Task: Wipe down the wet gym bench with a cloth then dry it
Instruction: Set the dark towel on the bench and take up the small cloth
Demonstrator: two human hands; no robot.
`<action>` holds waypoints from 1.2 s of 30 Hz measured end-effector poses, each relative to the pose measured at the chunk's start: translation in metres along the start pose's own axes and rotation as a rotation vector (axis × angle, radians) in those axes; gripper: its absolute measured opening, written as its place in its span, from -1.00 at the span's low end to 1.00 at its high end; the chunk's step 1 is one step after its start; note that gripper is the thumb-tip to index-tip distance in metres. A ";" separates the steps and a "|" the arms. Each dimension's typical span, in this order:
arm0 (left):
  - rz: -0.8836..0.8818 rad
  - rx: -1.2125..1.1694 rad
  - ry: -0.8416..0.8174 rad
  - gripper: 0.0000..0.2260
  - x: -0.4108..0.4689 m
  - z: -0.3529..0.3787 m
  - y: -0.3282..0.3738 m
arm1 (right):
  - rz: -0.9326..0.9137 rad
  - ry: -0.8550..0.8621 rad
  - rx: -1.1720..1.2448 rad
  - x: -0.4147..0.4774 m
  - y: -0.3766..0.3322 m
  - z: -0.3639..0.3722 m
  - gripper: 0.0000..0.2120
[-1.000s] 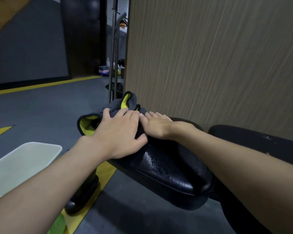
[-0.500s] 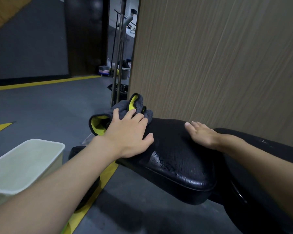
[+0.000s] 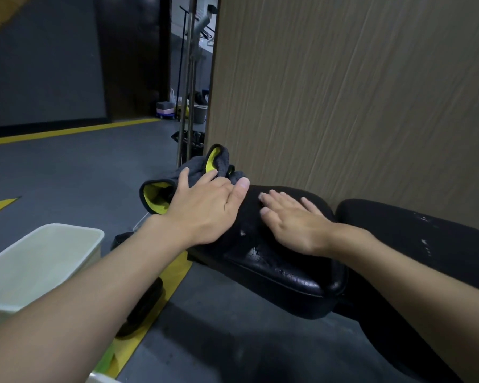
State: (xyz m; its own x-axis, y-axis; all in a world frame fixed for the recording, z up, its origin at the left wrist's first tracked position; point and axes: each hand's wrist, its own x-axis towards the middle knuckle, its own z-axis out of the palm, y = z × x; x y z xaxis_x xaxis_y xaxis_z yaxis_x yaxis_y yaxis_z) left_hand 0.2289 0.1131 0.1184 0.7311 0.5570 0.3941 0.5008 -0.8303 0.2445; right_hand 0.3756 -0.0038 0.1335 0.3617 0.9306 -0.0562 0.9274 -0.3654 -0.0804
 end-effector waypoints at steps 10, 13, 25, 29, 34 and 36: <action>0.012 -0.017 -0.066 -0.21 -0.005 -0.001 -0.003 | 0.147 0.085 -0.034 -0.023 0.005 0.004 -0.37; -0.029 -0.061 -0.069 -0.29 -0.003 -0.003 -0.001 | -0.053 0.108 -0.068 -0.027 -0.043 0.014 -0.34; 0.279 0.093 -0.089 -0.55 -0.020 -0.007 -0.021 | -0.472 0.239 -0.329 -0.097 0.006 0.031 -0.41; 0.412 0.093 -0.014 -0.60 -0.032 -0.003 -0.041 | -0.594 0.276 -0.465 -0.087 -0.006 0.031 -0.45; 0.320 -0.173 -0.065 -0.64 -0.040 -0.014 -0.047 | -0.703 0.305 -0.659 -0.057 -0.033 0.039 -0.46; 0.224 -0.280 -0.101 -0.64 -0.040 -0.021 -0.046 | -0.713 0.299 -0.716 -0.047 -0.045 0.039 -0.43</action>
State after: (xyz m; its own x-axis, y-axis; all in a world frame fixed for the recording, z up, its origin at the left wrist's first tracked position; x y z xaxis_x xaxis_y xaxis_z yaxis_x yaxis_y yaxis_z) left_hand 0.1666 0.1288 0.1098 0.8573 0.3486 0.3788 0.1879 -0.8969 0.4003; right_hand 0.3129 -0.0314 0.1008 -0.3713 0.9281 0.0281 0.7391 0.2771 0.6140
